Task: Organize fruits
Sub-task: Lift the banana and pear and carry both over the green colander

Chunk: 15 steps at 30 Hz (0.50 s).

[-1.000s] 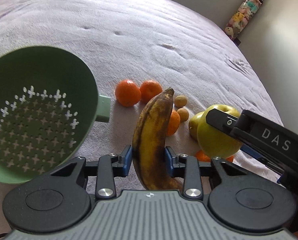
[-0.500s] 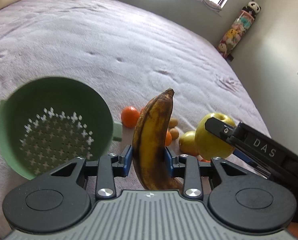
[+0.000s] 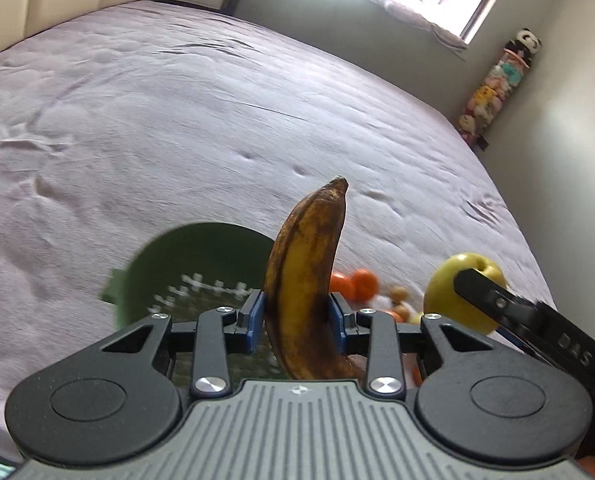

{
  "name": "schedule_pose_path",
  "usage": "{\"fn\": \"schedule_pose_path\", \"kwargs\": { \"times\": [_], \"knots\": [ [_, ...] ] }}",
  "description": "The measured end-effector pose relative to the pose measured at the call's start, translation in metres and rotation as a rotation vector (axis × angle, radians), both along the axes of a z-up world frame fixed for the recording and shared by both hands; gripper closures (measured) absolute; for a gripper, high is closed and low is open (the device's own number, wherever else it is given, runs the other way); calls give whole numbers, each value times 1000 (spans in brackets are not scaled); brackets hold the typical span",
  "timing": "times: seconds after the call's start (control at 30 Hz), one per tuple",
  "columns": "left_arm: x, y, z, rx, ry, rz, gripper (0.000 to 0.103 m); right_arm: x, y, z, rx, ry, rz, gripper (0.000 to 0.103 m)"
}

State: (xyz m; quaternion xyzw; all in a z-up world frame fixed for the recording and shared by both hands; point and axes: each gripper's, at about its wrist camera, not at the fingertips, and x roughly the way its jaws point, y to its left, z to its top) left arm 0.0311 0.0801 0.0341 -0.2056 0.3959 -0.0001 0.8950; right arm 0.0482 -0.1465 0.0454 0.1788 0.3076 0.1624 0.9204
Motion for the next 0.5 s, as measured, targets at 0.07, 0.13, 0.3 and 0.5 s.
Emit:
{"fn": "schedule_pose_path", "kwargs": {
  "times": [0.07, 0.13, 0.3, 0.5],
  "knots": [
    [2, 11, -3, -2, 16, 12, 65, 4, 11, -2, 28, 12, 34, 40],
    [5, 22, -8, -6, 40, 25, 65, 7, 22, -6, 47, 25, 73, 40],
    [12, 41, -25, -7, 117, 42, 65, 18, 51, -19, 47, 40, 145, 40],
    [18, 51, -43, -40, 164, 13, 101, 33, 74, -35, 35, 58, 202, 40]
  ]
}}
